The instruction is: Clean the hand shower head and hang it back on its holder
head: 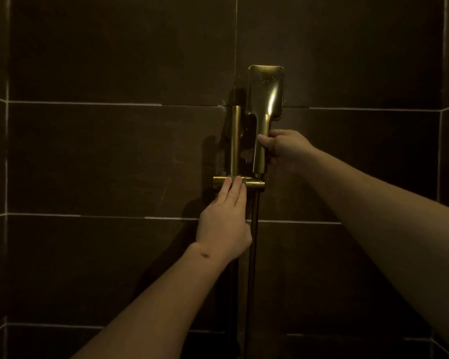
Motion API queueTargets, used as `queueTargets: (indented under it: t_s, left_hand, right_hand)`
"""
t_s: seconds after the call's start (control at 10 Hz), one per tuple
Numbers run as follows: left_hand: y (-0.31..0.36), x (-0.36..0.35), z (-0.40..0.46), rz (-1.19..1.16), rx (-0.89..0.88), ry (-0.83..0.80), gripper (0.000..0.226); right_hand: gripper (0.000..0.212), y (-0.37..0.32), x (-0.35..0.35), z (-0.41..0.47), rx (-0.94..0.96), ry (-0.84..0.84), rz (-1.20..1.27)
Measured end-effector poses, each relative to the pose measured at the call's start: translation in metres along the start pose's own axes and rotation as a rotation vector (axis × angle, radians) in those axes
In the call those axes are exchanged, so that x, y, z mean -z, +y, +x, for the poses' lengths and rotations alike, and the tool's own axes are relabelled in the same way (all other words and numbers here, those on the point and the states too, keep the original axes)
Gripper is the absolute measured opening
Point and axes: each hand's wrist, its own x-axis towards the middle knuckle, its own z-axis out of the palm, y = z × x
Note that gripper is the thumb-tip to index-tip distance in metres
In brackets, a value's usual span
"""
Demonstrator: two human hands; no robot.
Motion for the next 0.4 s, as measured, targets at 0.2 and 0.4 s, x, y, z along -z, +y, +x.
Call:
queueTargets:
  t_s: [0.2, 0.4]
  left_hand:
    - [-0.004, 0.003, 0.003, -0.014, -0.009, -0.041, 0.08]
    - [-0.011, 0.025, -0.032, -0.307, 0.061, -0.241, 0.051]
  right_hand:
    - [0.043, 0.007, -0.009, -0.009, -0.001, -0.025, -0.049]
    - [0.06, 0.036, 0.01, -0.052, -0.073, -0.101, -0.286]
